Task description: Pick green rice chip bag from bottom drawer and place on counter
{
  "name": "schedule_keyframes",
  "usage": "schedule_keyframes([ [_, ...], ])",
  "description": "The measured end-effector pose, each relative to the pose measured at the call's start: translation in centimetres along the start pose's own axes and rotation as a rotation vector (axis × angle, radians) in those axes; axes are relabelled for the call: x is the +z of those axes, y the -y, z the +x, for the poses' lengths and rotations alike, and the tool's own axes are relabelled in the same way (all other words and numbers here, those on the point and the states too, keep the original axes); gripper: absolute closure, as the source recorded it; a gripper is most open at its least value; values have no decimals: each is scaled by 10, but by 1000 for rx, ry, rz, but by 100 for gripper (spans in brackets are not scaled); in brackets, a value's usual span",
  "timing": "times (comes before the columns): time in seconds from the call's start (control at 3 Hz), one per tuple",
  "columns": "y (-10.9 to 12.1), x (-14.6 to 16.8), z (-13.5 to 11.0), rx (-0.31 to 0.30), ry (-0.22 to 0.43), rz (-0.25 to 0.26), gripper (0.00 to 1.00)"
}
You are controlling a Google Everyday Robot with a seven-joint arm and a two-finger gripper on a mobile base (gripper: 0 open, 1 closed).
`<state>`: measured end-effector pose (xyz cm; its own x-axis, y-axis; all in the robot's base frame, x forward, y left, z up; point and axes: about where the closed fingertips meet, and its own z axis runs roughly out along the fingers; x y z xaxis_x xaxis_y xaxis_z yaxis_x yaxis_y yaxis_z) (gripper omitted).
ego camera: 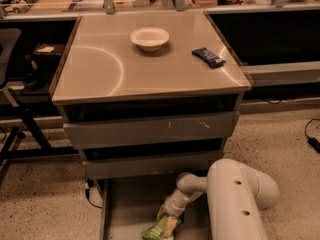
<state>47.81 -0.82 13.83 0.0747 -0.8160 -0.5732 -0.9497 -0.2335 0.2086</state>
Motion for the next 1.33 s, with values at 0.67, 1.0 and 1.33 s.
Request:
schedule_keyframes([
  [0.67,-10,-64,-44,68,69,101,100],
  [1.0,-30,-97,-66,87,67,131,100],
  [1.33,-30,-97,-66,87,67,130,100],
])
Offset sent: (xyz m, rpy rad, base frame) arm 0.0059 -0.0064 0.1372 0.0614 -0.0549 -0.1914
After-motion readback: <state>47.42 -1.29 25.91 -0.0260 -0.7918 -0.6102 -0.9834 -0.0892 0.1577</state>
